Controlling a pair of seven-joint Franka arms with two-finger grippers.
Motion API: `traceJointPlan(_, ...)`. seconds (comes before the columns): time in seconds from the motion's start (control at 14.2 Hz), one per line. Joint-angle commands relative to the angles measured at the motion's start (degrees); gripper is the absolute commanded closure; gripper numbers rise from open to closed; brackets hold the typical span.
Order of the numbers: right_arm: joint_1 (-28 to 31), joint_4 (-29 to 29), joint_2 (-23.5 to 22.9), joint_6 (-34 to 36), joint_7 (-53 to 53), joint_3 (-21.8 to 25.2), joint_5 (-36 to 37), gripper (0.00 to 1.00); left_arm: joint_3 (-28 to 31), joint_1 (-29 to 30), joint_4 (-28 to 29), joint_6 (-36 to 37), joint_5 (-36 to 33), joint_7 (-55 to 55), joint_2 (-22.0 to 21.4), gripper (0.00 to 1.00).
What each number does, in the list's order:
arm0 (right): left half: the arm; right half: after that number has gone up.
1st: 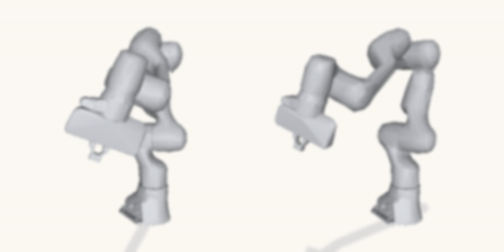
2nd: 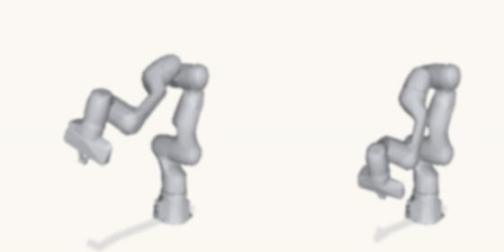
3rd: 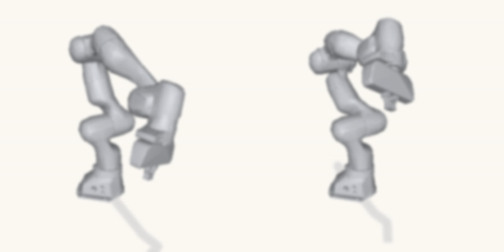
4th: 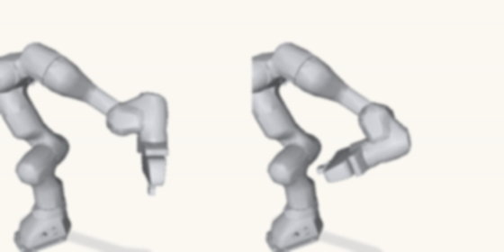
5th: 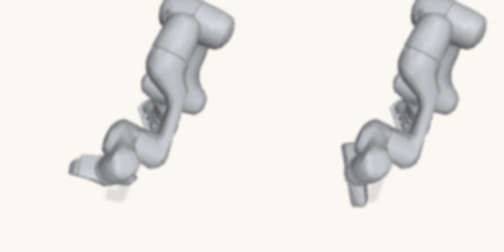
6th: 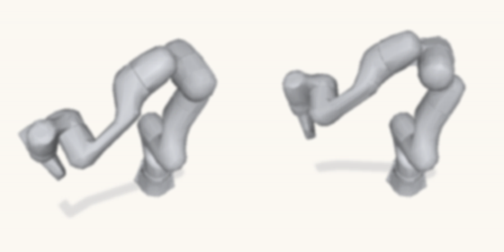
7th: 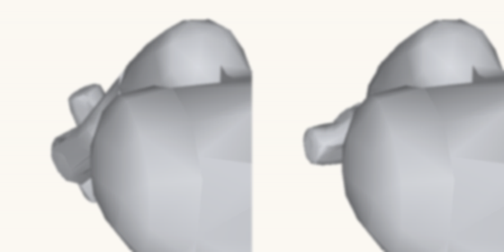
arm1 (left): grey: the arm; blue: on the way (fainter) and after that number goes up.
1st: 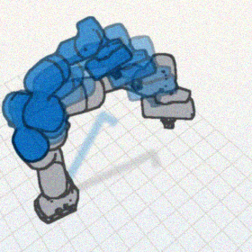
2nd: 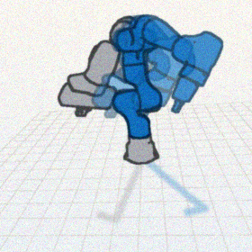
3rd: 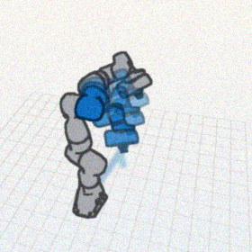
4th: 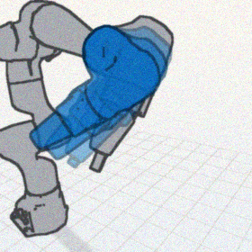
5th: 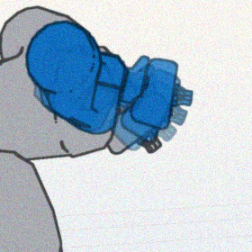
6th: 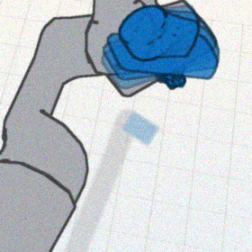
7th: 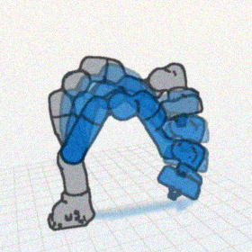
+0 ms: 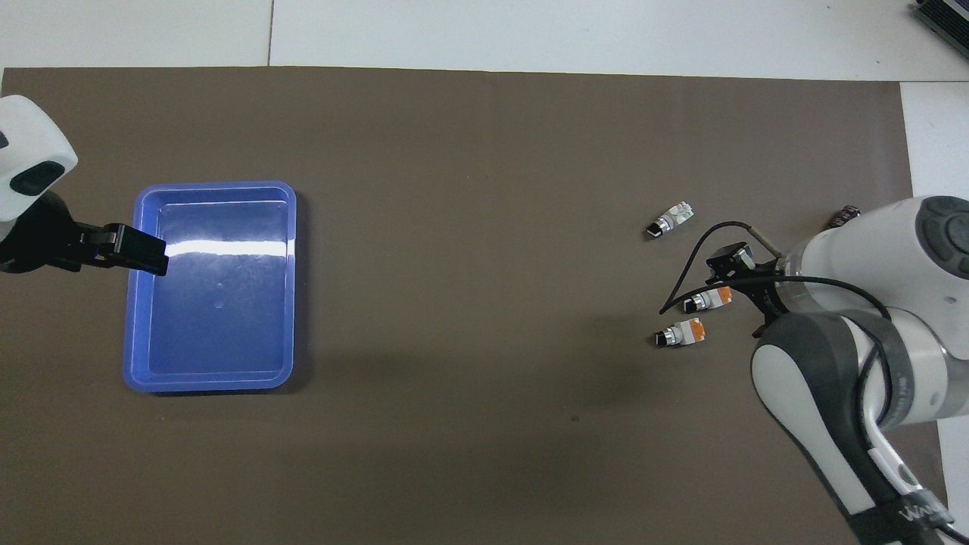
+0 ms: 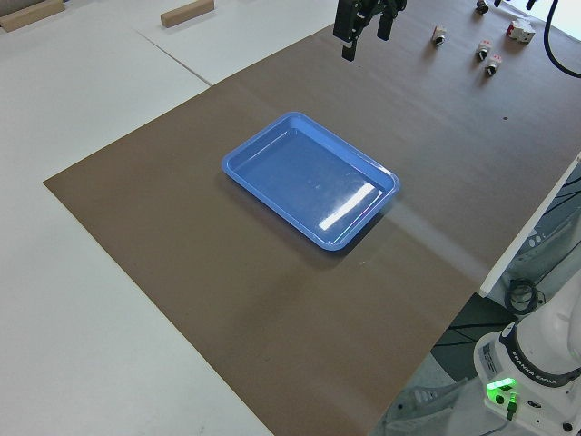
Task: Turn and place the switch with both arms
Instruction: 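Reach the right gripper down to the white-orange switch nearest the robot, then lift the switch with the right gripper while the left gripper approaches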
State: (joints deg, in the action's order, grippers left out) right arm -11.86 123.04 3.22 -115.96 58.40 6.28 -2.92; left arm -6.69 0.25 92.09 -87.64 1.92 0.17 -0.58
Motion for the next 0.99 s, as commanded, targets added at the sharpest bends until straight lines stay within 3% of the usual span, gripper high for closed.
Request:
traceJointPlan(0.0,0.2,5.5,0.0,-4.7,3.3,0.0,-6.7,0.0,-0.1,0.5,1.5,0.3,0.7,0.7,-1.5,0.0)
traceJointPlan(0.56,3.6,15.1,-2.6,-15.9,2.1,0.0,-18.6,0.0,-0.1,0.5,1.5,0.2,0.7,0.7,-1.4,0.0)
traceJointPlan(0.92,3.7,18.5,-2.9,-18.4,-2.2,0.1,-20.4,0.0,-0.1,0.5,1.5,0.3,0.7,0.7,-1.4,0.0)
